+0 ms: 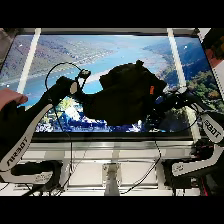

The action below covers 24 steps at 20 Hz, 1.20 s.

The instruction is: Fold the clothes and pants, and hang the long-sleeved shirts on hangers.

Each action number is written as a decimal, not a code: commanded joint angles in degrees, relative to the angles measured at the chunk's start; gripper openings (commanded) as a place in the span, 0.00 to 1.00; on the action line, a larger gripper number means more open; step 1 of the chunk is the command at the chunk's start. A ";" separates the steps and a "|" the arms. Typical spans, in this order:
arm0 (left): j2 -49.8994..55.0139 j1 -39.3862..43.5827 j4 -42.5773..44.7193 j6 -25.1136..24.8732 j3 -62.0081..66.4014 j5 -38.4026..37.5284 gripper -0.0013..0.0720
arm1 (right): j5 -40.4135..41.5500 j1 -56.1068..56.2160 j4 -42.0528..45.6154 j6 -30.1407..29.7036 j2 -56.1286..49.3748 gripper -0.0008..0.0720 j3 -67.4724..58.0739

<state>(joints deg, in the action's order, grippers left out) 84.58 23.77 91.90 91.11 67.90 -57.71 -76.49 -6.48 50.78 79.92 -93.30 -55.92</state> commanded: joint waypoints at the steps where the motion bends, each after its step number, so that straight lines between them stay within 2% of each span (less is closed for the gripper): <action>1: 0.02 0.04 0.04 -0.02 0.00 0.02 0.03 | 0.66 0.94 -2.01 -0.13 -0.13 0.44 -0.02; 4: 0.02 0.04 0.04 -0.02 0.00 0.02 0.03 | 0.35 0.94 -4.44 -1.42 -0.17 0.49 -0.02; 6: 0.02 0.04 0.04 -0.02 0.00 0.02 0.03 | 0.72 0.94 -4.52 -1.81 -0.17 0.47 -0.02; 10: 0.02 0.04 0.04 -0.02 0.00 0.00 0.03 | 2.89 0.92 -5.09 -2.62 -0.17 0.25 -0.02; 11: 0.02 0.04 0.04 -0.02 0.00 0.00 0.03 | 3.48 0.92 -5.42 -2.62 -0.17 0.11 -0.02; 12: 0.02 0.04 0.04 -0.02 0.00 0.00 0.03 | 3.72 0.92 -5.66 -2.58 -0.15 0.03 -0.02; 18: 0.09 0.02 1.27 -0.09 -0.02 -1.53 0.03 | 4.59 -3.52 -5.16 -2.40 1.92 0.02 -0.87; 20: 0.13 0.07 1.95 -1.46 -0.11 -2.64 0.03 | 4.00 -6.80 -5.03 -2.10 2.62 0.02 -2.51; 23: 0.13 0.09 5.84 -1.70 -1.05 -6.40 0.03 | 4.13 -10.69 -4.81 -1.11 2.82 0.02 -5.42; 24: 0.13 0.09 6.03 -3.54 -1.53 -7.85 0.03 | 4.13 -11.39 -4.42 -1.11 2.82 0.02 -6.40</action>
<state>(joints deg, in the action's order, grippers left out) 84.66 23.83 95.35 89.71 67.13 -61.63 -72.42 -14.92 45.80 78.22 -90.80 -60.03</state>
